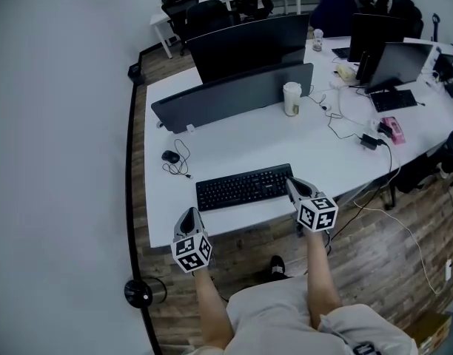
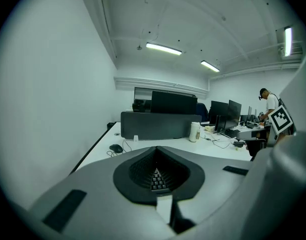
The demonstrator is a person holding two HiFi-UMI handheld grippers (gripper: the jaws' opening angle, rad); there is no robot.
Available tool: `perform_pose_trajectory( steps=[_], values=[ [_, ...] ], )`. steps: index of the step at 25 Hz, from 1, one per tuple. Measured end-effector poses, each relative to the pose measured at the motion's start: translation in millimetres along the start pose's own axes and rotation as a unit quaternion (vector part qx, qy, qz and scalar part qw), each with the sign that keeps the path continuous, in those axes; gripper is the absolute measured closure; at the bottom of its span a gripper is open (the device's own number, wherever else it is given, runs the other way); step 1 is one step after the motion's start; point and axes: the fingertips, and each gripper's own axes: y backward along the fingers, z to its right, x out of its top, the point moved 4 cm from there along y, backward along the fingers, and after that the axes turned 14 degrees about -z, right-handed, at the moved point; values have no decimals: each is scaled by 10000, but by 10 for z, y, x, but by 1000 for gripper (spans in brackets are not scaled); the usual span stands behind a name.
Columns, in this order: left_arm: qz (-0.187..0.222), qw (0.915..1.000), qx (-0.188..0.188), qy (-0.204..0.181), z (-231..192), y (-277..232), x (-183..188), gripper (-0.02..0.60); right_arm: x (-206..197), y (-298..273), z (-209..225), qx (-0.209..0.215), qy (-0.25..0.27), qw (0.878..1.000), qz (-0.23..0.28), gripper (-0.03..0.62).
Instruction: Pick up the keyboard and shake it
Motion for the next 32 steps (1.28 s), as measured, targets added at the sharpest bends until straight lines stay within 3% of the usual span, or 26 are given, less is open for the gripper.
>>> perform_pose_trajectory(
  steps=[10, 18, 25, 32],
  values=[
    [-212, 9996, 46, 165, 10, -458, -49, 566, 65, -213, 458, -60, -231, 9996, -138, 554],
    [-325, 9985, -17, 431, -433, -1013, 164, 566, 313, -635, 731, -288, -32, 9985, -460, 556],
    [-622, 9967, -520, 54, -585, -1511, 298, 566, 538, -1073, 902, -409, 58, 9958, -815, 554],
    [-1196, 9891, -814, 289, -982, -1982, -9, 566, 286, -1454, 1233, -541, -465, 9923, -1012, 554]
  ],
)
